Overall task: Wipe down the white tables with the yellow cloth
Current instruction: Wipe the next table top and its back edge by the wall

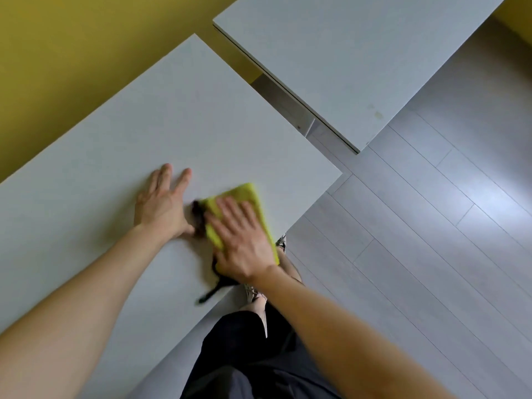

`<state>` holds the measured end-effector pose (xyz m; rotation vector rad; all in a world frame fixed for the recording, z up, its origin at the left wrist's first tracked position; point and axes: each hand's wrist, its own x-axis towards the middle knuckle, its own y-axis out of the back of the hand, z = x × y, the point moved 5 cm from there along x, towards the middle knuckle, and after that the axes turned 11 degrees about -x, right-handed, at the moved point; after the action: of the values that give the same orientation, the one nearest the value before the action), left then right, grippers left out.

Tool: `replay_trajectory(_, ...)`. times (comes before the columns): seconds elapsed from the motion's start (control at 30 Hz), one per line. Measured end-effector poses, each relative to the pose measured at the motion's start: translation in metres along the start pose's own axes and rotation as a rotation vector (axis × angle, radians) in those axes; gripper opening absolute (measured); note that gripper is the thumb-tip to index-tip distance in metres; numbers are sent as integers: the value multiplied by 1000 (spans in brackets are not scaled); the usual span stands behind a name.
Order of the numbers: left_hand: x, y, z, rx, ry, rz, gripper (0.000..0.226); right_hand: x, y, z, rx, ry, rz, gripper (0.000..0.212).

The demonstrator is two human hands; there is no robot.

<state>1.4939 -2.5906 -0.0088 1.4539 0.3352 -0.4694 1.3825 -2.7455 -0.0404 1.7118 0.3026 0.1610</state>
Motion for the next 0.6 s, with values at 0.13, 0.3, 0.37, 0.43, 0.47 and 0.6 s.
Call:
replay_trajectory(0.13, -5, 4, 0, 32, -9, 13, 156, 2, -5, 15, -32, 259, -10, 80)
replay_trajectory(0.3, -6, 6, 1, 25, -1, -10, 165, 37, 26, 178, -93, -184, 89, 74)
replay_trajectory(0.37, -8, 9, 1, 23, 1, -12, 165, 47, 29, 193, -87, -353, 90, 75)
replay_trajectory(0.43, -9, 10, 1, 26, -26, -50, 167, 47, 26, 156, -74, -493, 104, 80)
replay_trajectory(0.47, -10, 11, -1, 32, -39, -73, 170, 41, 23, 122, -77, -466, 96, 83)
replay_trajectory(0.6, -10, 19, -26, 110, -125, -92, 173, 24, -5, 2, -83, 325, -60, 81)
